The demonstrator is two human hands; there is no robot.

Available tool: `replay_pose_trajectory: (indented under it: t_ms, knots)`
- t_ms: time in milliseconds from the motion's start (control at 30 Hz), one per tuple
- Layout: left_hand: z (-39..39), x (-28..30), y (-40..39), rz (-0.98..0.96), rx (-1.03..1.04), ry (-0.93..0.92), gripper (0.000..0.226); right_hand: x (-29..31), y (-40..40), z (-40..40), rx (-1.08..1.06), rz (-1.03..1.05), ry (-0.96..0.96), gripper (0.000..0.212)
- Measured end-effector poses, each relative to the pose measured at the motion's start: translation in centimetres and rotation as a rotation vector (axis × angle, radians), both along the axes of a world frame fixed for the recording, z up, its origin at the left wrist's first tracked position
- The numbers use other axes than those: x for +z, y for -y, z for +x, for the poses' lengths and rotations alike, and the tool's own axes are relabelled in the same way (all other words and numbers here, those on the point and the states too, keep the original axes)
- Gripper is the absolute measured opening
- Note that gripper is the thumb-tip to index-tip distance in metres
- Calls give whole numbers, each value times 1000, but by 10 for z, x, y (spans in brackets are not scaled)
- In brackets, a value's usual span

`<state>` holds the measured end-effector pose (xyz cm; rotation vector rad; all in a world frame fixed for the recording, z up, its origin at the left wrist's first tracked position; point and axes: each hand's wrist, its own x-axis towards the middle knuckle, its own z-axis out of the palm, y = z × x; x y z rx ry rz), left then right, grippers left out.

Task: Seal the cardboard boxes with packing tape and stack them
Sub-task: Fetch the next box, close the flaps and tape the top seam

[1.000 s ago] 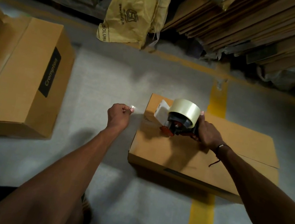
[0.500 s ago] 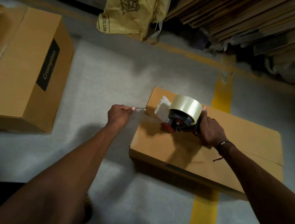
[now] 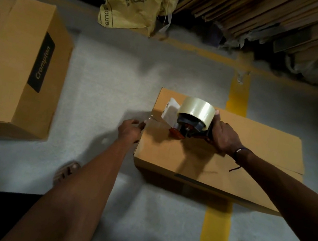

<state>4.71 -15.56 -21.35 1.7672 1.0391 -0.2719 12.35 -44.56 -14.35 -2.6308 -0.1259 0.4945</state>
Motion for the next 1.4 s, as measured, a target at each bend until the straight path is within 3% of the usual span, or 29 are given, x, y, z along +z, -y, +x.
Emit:
replay_pose_trajectory:
  t_ms: [67, 133, 233, 333, 533, 700, 867, 967, 1133, 1233, 1400]
  knots:
    - [-10, -1, -6, 131, -51, -71, 48, 1, 0, 0, -2, 1, 1, 80]
    - [-17, -3, -8, 240, -42, -35, 37, 1, 0, 1, -1, -5, 5, 80]
    - [-15, 14, 10, 336, 2, 181, 22, 2, 0, -1, 0, 6, 3, 81]
    - [0, 38, 39, 371, -57, 320, 26, 3, 0, -2, 29, 11, 12, 76]
    - [0, 35, 63, 511, -199, 190, 16, 2, -4, 0, 9, -22, 26, 58]
    - [-6, 22, 69, 561, -190, 246, 19, -8, 2, 3, 85, -85, 43, 65]
    - [-9, 21, 69, 626, -213, 281, 33, -1, 40, 4, 134, -124, 29, 74]
    - [-9, 21, 68, 623, -210, 274, 39, 7, 97, -3, 27, -117, -2, 55]
    - [-9, 20, 69, 614, -228, 284, 44, 13, 186, -16, -59, -180, 19, 92]
    - [-10, 18, 77, 643, -248, 313, 53, 14, 198, -16, -61, -136, 93, 84]
    - [-25, 1, 115, 829, -556, 280, 83, 9, 200, -13, -23, -115, 110, 96]
